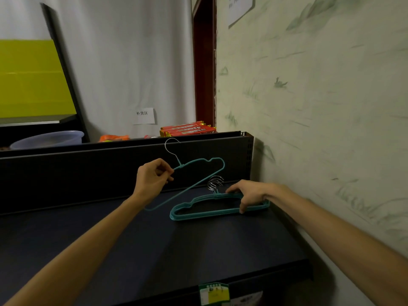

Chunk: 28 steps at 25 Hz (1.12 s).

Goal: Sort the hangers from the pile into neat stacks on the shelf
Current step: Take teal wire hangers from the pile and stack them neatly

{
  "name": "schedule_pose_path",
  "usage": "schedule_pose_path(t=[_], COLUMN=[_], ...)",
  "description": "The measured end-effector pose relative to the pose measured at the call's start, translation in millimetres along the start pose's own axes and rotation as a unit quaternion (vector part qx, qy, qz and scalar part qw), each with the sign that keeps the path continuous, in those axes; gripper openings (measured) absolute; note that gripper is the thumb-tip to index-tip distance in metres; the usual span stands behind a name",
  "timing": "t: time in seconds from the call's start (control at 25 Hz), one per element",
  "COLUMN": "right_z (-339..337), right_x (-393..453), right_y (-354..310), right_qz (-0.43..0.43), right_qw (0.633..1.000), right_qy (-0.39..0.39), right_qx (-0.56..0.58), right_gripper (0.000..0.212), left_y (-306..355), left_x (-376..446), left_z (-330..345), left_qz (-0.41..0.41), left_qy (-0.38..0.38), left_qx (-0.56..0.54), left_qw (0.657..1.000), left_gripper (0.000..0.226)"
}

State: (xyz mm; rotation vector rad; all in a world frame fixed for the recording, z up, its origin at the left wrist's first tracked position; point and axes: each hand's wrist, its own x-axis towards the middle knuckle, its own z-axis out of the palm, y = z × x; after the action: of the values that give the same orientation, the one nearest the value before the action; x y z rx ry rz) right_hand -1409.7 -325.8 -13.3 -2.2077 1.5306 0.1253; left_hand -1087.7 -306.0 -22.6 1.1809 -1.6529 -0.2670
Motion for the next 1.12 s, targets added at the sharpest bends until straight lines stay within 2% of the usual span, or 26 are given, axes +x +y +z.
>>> schedule_pose_path(t=[0.24, 0.32, 0.4, 0.44, 0.52, 0.6, 0.72, 0.92, 1.12], right_z=[4, 3, 1, 3, 6, 13, 23, 28, 30], right_x=[0, -5, -14, -19, -26, -31, -34, -34, -32], right_y=[0, 6, 13, 18, 25, 29, 37, 46, 49], right_qz=[0.018, 0.036, 0.045, 0.040, 0.004, -0.028, -0.030, -0.033, -0.035], right_qw=[1.000, 0.999, 0.991, 0.980, 0.964, 0.965, 0.979, 0.977, 0.975], right_qy=[-0.006, 0.013, 0.100, 0.157, 0.223, 0.217, 0.180, 0.203, 0.217], right_qx=[0.006, 0.019, 0.080, 0.111, 0.142, 0.143, 0.095, 0.062, 0.037], right_gripper=[0.093, 0.120, 0.151, 0.156, 0.147, 0.127, 0.107, 0.103, 0.095], left_y=[5, 6, 6, 6, 9, 12, 14, 7, 1], left_x=[-2, -6, -11, -13, -15, -17, -19, -13, -14], left_z=[5, 9, 15, 19, 31, 46, 68, 85, 93], left_qz=[-0.010, -0.011, -0.021, -0.023, -0.017, -0.001, 0.012, 0.001, -0.007], left_qy=[-0.005, -0.017, -0.038, -0.050, -0.082, -0.119, -0.150, -0.173, -0.181], left_qx=[-0.015, -0.018, -0.022, -0.020, 0.000, 0.027, 0.057, 0.084, 0.105], left_qw=[1.000, 1.000, 0.999, 0.998, 0.996, 0.993, 0.987, 0.981, 0.978], left_gripper=[0.011, 0.010, 0.011, 0.012, 0.013, 0.012, 0.011, 0.010, 0.020])
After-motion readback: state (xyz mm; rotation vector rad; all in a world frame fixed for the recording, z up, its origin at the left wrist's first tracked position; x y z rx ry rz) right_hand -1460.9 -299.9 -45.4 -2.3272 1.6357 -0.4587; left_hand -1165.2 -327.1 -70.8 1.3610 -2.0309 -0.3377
